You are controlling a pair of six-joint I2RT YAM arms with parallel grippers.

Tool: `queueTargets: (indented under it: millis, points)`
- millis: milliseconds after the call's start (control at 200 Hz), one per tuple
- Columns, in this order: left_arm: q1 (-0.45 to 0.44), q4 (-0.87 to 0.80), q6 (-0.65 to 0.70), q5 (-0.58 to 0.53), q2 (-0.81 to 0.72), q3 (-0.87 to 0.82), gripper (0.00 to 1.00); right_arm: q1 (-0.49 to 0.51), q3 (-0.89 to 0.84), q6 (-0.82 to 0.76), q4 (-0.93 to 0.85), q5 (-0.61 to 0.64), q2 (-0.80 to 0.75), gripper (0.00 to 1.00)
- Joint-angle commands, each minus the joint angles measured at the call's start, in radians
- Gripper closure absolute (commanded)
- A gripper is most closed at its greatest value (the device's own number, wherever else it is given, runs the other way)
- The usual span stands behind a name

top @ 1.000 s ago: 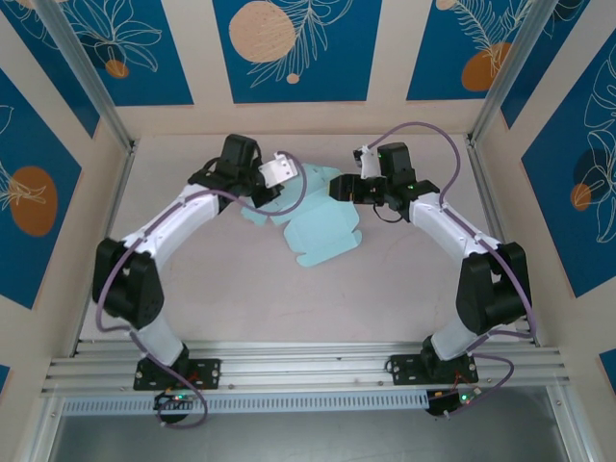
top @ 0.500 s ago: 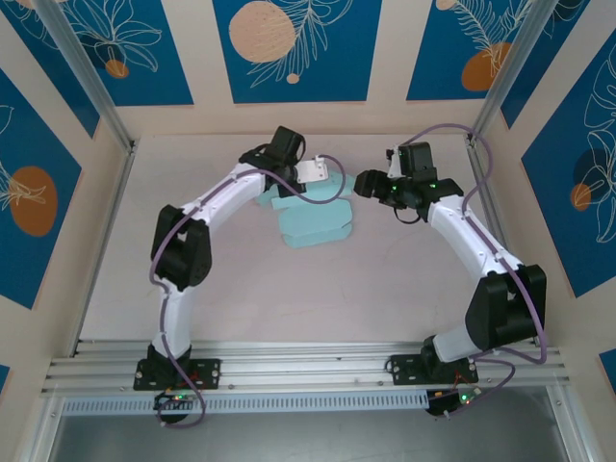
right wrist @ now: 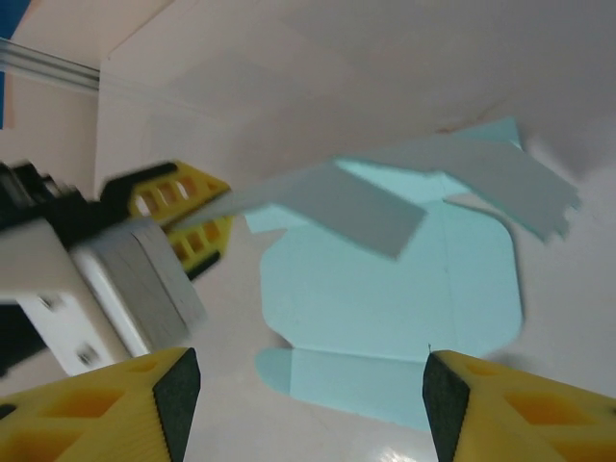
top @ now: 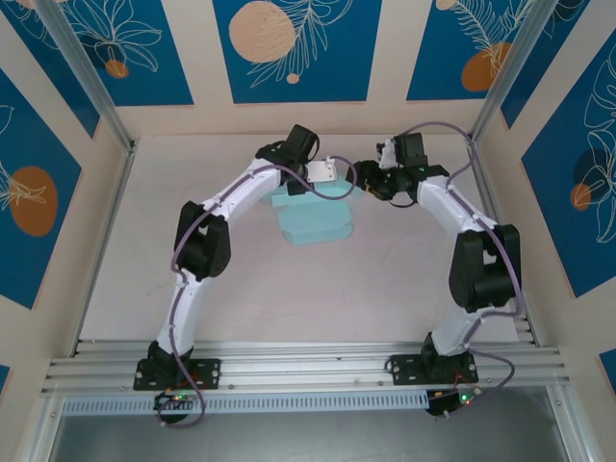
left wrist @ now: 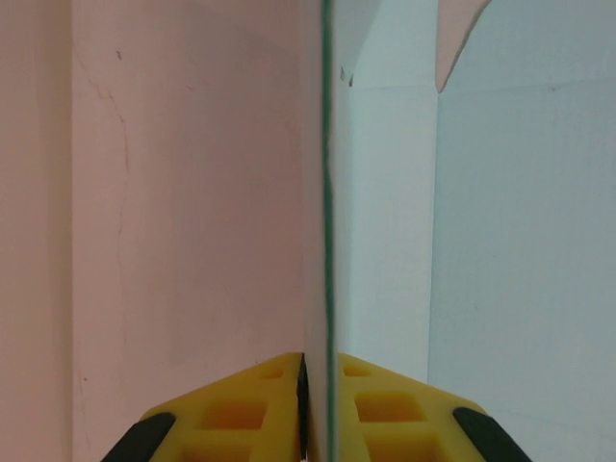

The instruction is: Fold the paper box

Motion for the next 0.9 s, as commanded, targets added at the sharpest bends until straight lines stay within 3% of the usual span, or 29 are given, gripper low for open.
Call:
queueTargets:
  millis: [0,305,460,665,800,895]
  points:
    - [-0.005,-0.019,-0.004,-0.013,0.037,0.04,0.87,-0.01,0.107,0.04,0.013,-0.073,0.075,0.37]
    - [-0.004,0.0,-0.005,-0.035,0.068,0.057,0.86,0.002,0.238,0.1,-0.003,-0.103,0.217,0.37]
    - [0.008,-0.025,-0.007,-0.037,0.068,0.073,0.76,0.025,0.234,0.105,-0.011,-0.099,0.226,0.38]
    - [0.042,-0.064,-0.016,0.063,0.007,0.035,0.58,0.025,0.237,0.121,-0.012,-0.1,0.235,0.4]
    - [0.062,-0.031,-0.022,0.104,-0.039,-0.04,0.57,0.026,0.259,0.135,-0.011,-0.108,0.259,0.41]
    - [0.064,0.007,-0.024,0.092,-0.048,-0.081,0.62,0.031,0.275,0.15,-0.008,-0.118,0.279,0.43]
